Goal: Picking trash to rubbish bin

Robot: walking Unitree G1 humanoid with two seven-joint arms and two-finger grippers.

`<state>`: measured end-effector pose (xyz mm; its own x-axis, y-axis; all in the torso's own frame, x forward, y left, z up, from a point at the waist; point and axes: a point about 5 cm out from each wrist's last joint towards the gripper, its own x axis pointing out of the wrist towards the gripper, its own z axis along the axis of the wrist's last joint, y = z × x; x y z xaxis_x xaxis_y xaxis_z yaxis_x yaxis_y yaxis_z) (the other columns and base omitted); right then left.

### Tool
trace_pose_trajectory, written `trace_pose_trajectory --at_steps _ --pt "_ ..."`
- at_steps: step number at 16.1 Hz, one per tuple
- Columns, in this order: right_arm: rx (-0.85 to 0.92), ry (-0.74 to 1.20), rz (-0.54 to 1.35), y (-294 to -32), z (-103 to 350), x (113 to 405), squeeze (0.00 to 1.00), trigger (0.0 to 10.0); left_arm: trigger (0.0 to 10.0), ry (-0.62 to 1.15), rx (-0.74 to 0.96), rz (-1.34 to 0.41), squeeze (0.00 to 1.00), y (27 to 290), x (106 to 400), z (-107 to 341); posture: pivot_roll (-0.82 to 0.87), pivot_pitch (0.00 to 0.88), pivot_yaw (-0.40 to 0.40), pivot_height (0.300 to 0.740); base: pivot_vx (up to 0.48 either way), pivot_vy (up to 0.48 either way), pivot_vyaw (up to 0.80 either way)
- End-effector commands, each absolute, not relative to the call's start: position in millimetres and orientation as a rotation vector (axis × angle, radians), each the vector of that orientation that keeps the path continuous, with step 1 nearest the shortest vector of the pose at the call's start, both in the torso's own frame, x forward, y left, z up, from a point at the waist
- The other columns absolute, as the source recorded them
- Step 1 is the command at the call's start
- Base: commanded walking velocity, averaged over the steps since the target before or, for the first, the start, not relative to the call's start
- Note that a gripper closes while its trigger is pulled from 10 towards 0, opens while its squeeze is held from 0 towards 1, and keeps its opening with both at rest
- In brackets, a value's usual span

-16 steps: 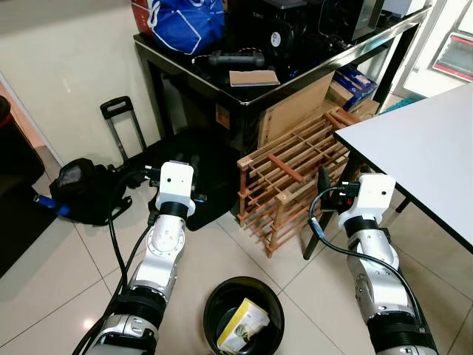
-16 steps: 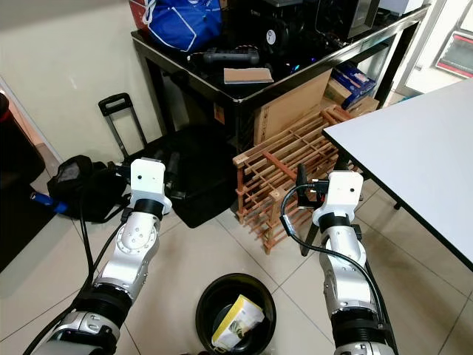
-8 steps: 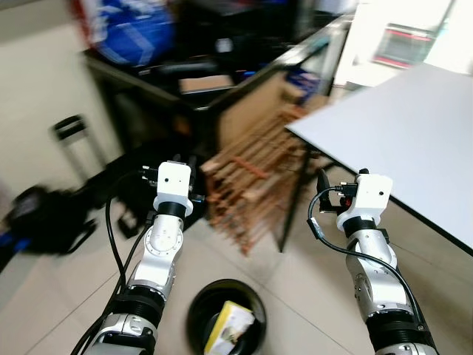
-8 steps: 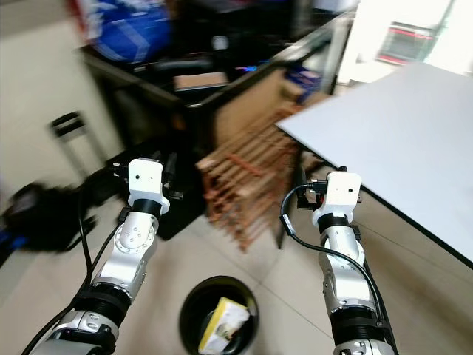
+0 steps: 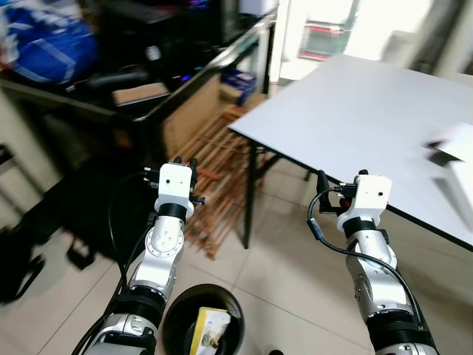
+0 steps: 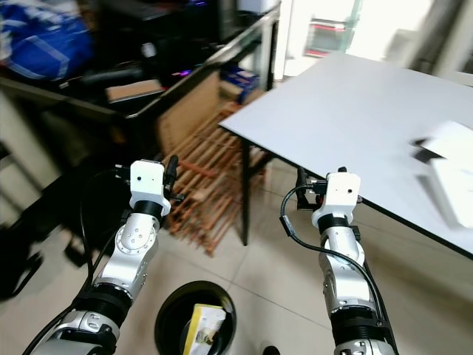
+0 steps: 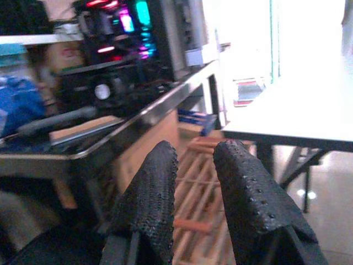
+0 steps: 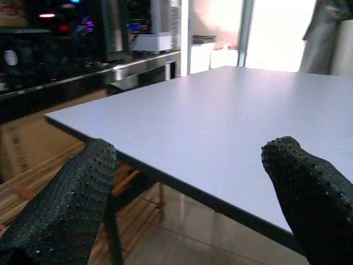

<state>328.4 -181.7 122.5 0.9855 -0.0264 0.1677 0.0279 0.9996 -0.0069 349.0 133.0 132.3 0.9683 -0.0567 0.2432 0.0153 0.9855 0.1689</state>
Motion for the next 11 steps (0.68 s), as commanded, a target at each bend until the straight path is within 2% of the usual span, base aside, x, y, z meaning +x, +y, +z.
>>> trace_pose_trajectory --at_steps 1,11 --pt "-0.012 -0.157 -0.026 -181.9 121.7 328.7 0.0 10.0 10.0 -0.238 0.166 -0.042 0.0 132.4 350.2 131.8 -0.08 0.074 0.059 0.74 0.0 0.0 -0.79" --pt "-0.02 -0.137 -0.019 -181.9 118.8 327.2 0.0 10.0 10.0 -0.217 0.152 -0.04 0.0 132.6 348.0 127.2 -0.07 0.095 0.051 0.74 0.0 0.0 -0.78"
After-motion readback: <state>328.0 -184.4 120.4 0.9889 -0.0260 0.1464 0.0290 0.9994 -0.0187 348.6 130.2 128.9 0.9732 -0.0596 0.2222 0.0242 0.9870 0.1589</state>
